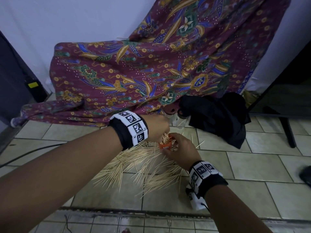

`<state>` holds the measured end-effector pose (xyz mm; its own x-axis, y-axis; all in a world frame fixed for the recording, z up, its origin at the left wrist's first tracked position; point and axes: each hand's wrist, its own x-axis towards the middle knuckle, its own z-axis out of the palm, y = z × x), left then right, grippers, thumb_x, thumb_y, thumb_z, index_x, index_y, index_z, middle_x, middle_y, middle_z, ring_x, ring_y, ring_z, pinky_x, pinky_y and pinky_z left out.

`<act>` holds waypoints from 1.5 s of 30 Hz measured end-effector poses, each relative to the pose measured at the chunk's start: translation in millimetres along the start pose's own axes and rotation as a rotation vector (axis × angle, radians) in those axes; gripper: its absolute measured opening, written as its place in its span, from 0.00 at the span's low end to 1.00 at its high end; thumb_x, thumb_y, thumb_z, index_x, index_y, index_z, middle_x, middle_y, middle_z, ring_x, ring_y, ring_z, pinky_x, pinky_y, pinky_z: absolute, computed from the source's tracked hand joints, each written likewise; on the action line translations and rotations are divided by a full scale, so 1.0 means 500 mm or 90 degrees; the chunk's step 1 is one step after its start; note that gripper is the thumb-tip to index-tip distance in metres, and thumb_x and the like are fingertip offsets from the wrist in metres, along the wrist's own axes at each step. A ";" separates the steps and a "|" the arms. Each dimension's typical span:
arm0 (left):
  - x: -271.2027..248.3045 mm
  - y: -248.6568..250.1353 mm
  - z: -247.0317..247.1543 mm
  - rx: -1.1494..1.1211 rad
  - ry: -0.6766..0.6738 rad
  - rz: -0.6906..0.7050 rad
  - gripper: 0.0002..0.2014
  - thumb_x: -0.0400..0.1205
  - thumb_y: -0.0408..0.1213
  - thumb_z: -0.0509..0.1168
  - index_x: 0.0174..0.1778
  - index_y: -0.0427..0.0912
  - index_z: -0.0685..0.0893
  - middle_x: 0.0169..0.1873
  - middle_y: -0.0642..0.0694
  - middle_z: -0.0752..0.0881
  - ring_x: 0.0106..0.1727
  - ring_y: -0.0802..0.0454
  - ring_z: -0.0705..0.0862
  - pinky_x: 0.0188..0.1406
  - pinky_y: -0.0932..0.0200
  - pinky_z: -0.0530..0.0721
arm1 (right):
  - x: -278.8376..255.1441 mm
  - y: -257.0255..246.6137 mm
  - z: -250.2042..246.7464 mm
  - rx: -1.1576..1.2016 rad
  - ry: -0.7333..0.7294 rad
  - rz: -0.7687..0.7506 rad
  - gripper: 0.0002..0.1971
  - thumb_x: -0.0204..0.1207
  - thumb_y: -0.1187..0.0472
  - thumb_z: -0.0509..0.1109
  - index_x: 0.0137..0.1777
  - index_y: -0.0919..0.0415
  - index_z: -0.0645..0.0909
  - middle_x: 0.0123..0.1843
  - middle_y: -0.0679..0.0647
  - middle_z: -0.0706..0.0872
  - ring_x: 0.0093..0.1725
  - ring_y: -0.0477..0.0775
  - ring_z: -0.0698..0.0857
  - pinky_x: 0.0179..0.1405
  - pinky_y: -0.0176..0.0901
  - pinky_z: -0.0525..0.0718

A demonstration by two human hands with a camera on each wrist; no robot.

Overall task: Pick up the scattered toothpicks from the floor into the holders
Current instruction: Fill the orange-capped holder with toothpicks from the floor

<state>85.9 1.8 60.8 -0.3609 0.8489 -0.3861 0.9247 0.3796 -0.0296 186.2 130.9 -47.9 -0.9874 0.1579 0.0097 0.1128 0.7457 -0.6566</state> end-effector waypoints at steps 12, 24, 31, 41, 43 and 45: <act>-0.003 -0.026 -0.008 -0.111 0.023 -0.010 0.20 0.85 0.33 0.56 0.72 0.47 0.80 0.65 0.44 0.81 0.65 0.46 0.79 0.59 0.56 0.77 | 0.006 0.013 -0.001 0.005 0.008 -0.015 0.30 0.67 0.47 0.81 0.68 0.54 0.79 0.59 0.48 0.86 0.45 0.40 0.79 0.36 0.15 0.70; -0.003 -0.025 0.003 -0.231 0.086 -0.028 0.10 0.81 0.36 0.66 0.52 0.50 0.91 0.52 0.53 0.88 0.49 0.57 0.84 0.53 0.60 0.80 | 0.003 0.014 -0.005 0.010 0.014 -0.020 0.29 0.68 0.47 0.81 0.67 0.54 0.79 0.57 0.48 0.86 0.45 0.40 0.79 0.36 0.16 0.69; -0.006 -0.022 0.001 -0.255 0.137 -0.029 0.11 0.81 0.32 0.66 0.56 0.47 0.88 0.46 0.54 0.87 0.45 0.60 0.82 0.45 0.69 0.73 | 0.000 0.012 -0.006 0.013 0.017 -0.026 0.28 0.69 0.49 0.80 0.68 0.53 0.79 0.58 0.47 0.86 0.46 0.40 0.78 0.38 0.17 0.69; -0.008 -0.027 0.032 -0.334 0.159 -0.056 0.08 0.82 0.39 0.69 0.56 0.48 0.85 0.45 0.55 0.91 0.45 0.64 0.87 0.44 0.71 0.77 | 0.000 0.014 -0.006 0.027 0.027 -0.037 0.27 0.69 0.48 0.81 0.67 0.54 0.80 0.56 0.47 0.86 0.47 0.40 0.79 0.38 0.19 0.70; -0.012 -0.035 0.034 -0.330 0.196 -0.050 0.08 0.83 0.40 0.68 0.56 0.50 0.86 0.48 0.55 0.90 0.47 0.62 0.86 0.48 0.65 0.82 | 0.001 0.015 -0.006 0.023 0.028 -0.035 0.28 0.69 0.48 0.81 0.67 0.54 0.79 0.56 0.47 0.86 0.47 0.40 0.79 0.39 0.18 0.69; -0.016 -0.043 0.036 -0.309 0.216 -0.051 0.08 0.83 0.42 0.67 0.56 0.52 0.87 0.51 0.54 0.89 0.48 0.59 0.84 0.52 0.58 0.83 | 0.002 0.016 -0.005 0.022 0.030 -0.030 0.29 0.68 0.47 0.80 0.67 0.54 0.79 0.57 0.46 0.86 0.48 0.41 0.79 0.40 0.18 0.68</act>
<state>70.9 -19.7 47.9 -0.5205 0.8500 -0.0809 0.7606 0.5046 0.4085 186.3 138.5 -51.1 -0.9851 0.1543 0.0754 0.0624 0.7306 -0.6799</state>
